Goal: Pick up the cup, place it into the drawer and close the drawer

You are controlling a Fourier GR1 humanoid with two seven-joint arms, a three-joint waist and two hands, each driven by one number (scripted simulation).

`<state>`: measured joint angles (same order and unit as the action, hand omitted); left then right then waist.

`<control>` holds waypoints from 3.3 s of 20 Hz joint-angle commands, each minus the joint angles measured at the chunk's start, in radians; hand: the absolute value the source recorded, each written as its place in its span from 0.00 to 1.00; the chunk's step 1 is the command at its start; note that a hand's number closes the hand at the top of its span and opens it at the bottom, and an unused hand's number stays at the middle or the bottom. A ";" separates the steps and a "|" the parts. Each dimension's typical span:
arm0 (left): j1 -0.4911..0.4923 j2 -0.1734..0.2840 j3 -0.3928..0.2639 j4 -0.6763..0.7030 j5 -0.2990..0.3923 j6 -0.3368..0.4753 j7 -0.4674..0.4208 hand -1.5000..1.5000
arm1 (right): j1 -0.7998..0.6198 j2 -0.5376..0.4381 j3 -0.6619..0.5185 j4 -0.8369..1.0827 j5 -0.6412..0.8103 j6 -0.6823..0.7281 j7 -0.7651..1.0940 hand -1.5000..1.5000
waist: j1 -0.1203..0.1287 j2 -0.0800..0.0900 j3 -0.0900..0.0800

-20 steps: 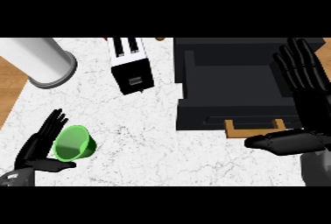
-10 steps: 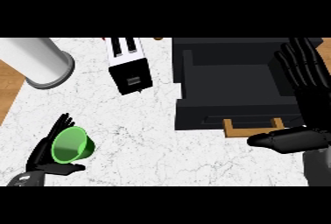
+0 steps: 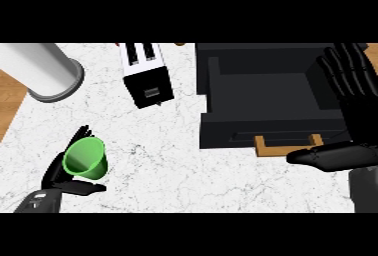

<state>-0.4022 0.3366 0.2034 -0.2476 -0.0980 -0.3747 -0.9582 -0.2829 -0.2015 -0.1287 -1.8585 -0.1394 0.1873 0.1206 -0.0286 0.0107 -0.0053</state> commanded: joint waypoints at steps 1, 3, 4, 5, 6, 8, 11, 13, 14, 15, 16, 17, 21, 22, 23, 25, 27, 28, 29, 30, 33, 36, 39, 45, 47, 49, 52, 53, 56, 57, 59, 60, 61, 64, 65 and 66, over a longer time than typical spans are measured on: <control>-0.052 0.015 0.012 0.025 0.018 -0.162 -0.077 0.00 | 0.004 0.018 0.037 -0.025 0.032 -0.013 0.006 0.00 | -0.004 0.001 -0.001; -0.025 -0.052 -0.008 0.024 0.001 -0.122 -0.118 0.00 | -0.036 0.011 0.028 -0.019 0.032 -0.029 0.034 0.00 | -0.002 0.003 -0.002; 0.017 -0.014 -0.022 0.024 -0.014 -0.157 -0.164 0.00 | 0.016 0.016 0.024 -0.028 0.019 -0.015 0.019 0.00 | -0.004 0.002 -0.001; -0.027 -0.026 -0.004 0.027 0.014 -0.196 -0.101 0.00 | 0.013 -0.008 -0.002 -0.025 -0.011 0.007 0.024 0.00 | -0.005 0.000 0.000; -0.015 -0.049 -0.016 0.022 0.007 -0.203 -0.117 0.00 | 0.012 0.003 0.014 -0.021 0.009 0.002 0.008 0.00 | -0.004 0.002 -0.001; -0.050 -0.011 -0.008 0.014 0.029 -0.300 -0.075 1.00 | -0.005 -0.010 -0.004 -0.016 -0.005 0.002 0.024 0.00 | -0.006 0.001 -0.001; -0.011 -0.045 -0.026 -0.053 0.003 -0.139 -0.210 1.00 | 0.024 -0.024 -0.026 -0.002 -0.016 0.024 -0.009 0.00 | -0.002 0.001 0.000; 0.005 -0.044 -0.010 -0.078 0.006 -0.023 -0.248 1.00 | -0.003 -0.012 0.010 -0.005 0.030 -0.004 0.019 0.00 | 0.012 -0.002 0.000; -0.012 -0.077 0.009 -0.087 0.017 0.065 -0.249 1.00 | 0.017 -0.032 -0.032 -0.004 -0.010 0.016 0.012 0.00 | 0.002 -0.001 0.000; -0.015 -0.059 0.000 -0.076 -0.002 0.081 -0.263 1.00 | 0.004 -0.041 -0.029 -0.019 -0.027 0.028 0.035 0.00 | -0.004 0.001 0.000; -0.043 -0.065 0.014 -0.081 0.006 0.118 -0.257 1.00 | -0.032 -0.020 -0.023 0.011 -0.008 0.001 0.015 0.00 | 0.001 0.004 -0.001; -0.041 -0.085 0.030 -0.080 0.030 0.077 -0.273 1.00 | -0.009 -0.010 0.004 -0.018 0.000 0.000 0.043 0.00 | 0.002 0.000 0.000; -0.056 -0.139 0.080 -0.101 0.101 0.069 -0.259 1.00 | 0.001 -0.009 -0.010 0.005 0.008 -0.003 0.017 0.00 | 0.011 -0.003 0.002; -0.051 -0.099 0.114 -0.094 0.129 0.048 -0.265 1.00 | -0.038 -0.016 -0.014 -0.028 -0.012 -0.018 0.078 0.00 | 0.009 -0.003 0.000; -0.086 -0.137 0.138 -0.107 0.153 0.124 -0.223 1.00 | 0.002 0.005 0.005 -0.007 0.004 -0.006 0.020 0.00 | 0.012 -0.004 0.002; -0.066 -0.212 0.168 -0.117 0.171 0.248 -0.262 1.00 | -0.003 -0.032 -0.034 -0.004 -0.018 0.008 0.042 0.00 | 0.011 -0.005 0.002; -0.092 -0.228 0.146 -0.140 0.163 0.195 -0.267 1.00 | -0.013 -0.019 -0.023 -0.003 -0.011 -0.005 0.050 0.00 | 0.016 -0.007 0.003; -0.161 -0.193 0.151 -0.173 0.181 0.152 -0.173 1.00 | 0.033 -0.015 -0.028 0.033 -0.001 0.025 -0.041 0.00 | 0.019 -0.008 0.005; -0.116 -0.229 0.121 -0.164 0.149 0.170 -0.242 1.00 | -0.010 -0.057 -0.060 0.005 -0.034 0.023 0.049 0.00 | 0.016 -0.008 0.004; -0.190 -0.220 0.122 -0.210 0.168 0.170 -0.124 1.00 | 0.010 -0.038 -0.039 -0.010 -0.011 0.011 0.037 0.00 | 0.021 -0.012 0.005; -0.230 -0.218 0.076 -0.292 0.147 0.160 -0.031 1.00 | 0.032 -0.019 -0.031 0.029 0.016 0.012 -0.026 0.00 | 0.035 -0.016 0.007; -0.268 -0.282 0.057 -0.382 0.153 0.238 0.018 1.00 | 0.070 -0.013 -0.027 -0.061 -0.002 0.003 0.026 0.00 | 0.029 -0.019 0.006; -0.326 -0.333 -0.011 -0.462 0.158 0.282 0.129 1.00 | 0.041 -0.030 -0.043 0.037 0.013 0.022 -0.032 0.00 | 0.033 -0.017 0.007; -0.448 -0.336 -0.058 -0.623 0.175 0.346 0.407 1.00 | 0.070 -0.037 -0.059 -0.011 -0.014 0.037 -0.030 0.00 | 0.026 -0.016 0.006; -0.505 -0.336 -0.105 -0.659 0.204 0.425 0.485 1.00 | 0.032 -0.005 -0.009 0.000 0.045 -0.009 -0.006 0.00 | 0.027 -0.016 0.006; -0.528 -0.336 -0.181 -0.685 0.218 0.482 0.540 1.00 | 0.057 0.008 0.008 -0.024 0.064 -0.018 -0.009 0.00 | 0.022 -0.016 0.006; -0.669 -0.336 -0.172 -0.597 0.220 0.554 0.614 1.00 | 0.029 -0.008 -0.023 -0.079 0.028 -0.034 0.061 0.00 | 0.006 -0.012 0.005; -0.683 -0.336 -0.215 -0.597 0.239 0.601 0.623 1.00 | 0.027 -0.028 -0.043 0.017 0.019 0.012 -0.016 0.00 | 0.010 -0.010 0.006; -0.844 -0.337 -0.204 -0.441 0.231 0.657 0.706 1.00 | 0.005 -0.029 -0.039 0.035 0.015 0.021 -0.032 0.00 | -0.010 -0.002 0.007; -0.859 -0.337 -0.237 -0.410 0.252 0.683 0.714 1.00 | 0.009 -0.035 -0.052 0.053 -0.006 0.037 -0.042 0.00 | -0.016 -0.002 0.007; -0.865 -0.337 -0.257 -0.345 0.280 0.680 0.713 1.00 | 0.024 0.001 -0.006 0.038 0.038 0.014 -0.054 0.00 | -0.011 -0.003 0.006; -0.901 -0.337 -0.285 -0.285 0.294 0.722 0.705 1.00 | 0.004 -0.008 -0.027 0.067 0.028 0.018 -0.079 0.00 | -0.037 0.005 0.007; -0.943 -0.337 -0.252 -0.246 0.279 0.697 0.738 1.00 | 0.016 -0.024 -0.027 0.015 0.014 0.030 -0.041 0.00 | -0.035 0.003 0.007; -0.924 -0.337 -0.368 -0.187 0.344 0.755 0.722 1.00 | -0.046 -0.004 -0.027 0.049 -0.001 0.001 -0.005 0.00 | -0.056 0.005 0.007; -0.939 -0.337 -0.347 -0.134 0.319 0.741 0.711 1.00 | -0.036 -0.016 -0.018 0.078 0.019 0.028 -0.056 0.00 | -0.067 0.016 0.008; -0.949 -0.337 -0.377 -0.123 0.333 0.767 0.711 1.00 | -0.055 -0.013 -0.012 0.071 -0.002 0.039 -0.048 0.00 | -0.090 0.019 0.008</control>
<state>-1.3104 0.0003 -0.1141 -0.4685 0.2079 0.3455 -0.2497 -0.3106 -0.2163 -0.1522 -1.8024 -0.1290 0.2091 0.0824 -0.0805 0.0195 0.0018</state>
